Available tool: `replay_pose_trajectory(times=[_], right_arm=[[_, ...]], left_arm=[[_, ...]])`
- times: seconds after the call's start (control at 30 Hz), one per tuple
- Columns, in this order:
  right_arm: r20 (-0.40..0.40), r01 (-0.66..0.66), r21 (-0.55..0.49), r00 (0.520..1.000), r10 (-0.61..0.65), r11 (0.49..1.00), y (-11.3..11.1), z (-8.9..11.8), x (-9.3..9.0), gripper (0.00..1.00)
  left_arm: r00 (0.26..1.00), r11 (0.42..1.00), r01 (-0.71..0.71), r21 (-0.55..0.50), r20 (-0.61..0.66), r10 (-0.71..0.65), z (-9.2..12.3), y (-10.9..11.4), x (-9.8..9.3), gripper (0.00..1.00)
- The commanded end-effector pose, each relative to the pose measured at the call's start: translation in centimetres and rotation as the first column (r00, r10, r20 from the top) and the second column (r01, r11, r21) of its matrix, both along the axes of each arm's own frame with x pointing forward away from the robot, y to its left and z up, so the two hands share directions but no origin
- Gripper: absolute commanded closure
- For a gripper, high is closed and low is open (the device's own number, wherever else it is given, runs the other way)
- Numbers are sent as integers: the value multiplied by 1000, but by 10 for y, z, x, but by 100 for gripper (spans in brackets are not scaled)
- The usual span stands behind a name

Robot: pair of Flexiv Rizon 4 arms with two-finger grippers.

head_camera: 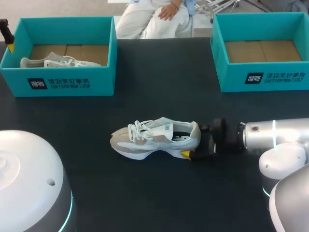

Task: Take the shoe out of the shoebox, open the shoe tongue, remove and reinsert the insole, then place the shoe into the shoebox

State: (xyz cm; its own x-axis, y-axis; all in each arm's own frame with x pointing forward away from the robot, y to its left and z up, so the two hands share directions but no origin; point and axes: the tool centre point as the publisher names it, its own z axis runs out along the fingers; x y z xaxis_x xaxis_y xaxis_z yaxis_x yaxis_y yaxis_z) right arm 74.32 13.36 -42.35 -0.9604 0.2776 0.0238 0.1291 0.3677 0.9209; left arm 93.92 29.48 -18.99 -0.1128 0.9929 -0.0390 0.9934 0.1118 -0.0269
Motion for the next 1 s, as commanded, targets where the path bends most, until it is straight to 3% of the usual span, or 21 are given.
replay_pose_trajectory(times=[0.03, 0.07, 0.53, 1.0], right_arm=[[-4, -12, -1, 1000, 12, 1000, 4, -3, 2, 96], [-3, -18, 1, 1000, 18, 1000, 4, -3, 2, 100], [7, -157, -12, 988, 157, 987, -10, 2, -4, 100], [-17, -202, -20, 979, 201, 979, -3, -16, -3, 100]], left_arm=[[1000, 1000, 0, 2, 2, 0, 0, 0, -1, 0], [1000, 1000, 0, 2, 2, 0, 0, 0, -1, 0], [1000, 1000, 0, 2, 2, 0, 0, 0, -1, 0], [1000, 1000, 0, 2, 2, 0, 0, 0, -1, 0]])
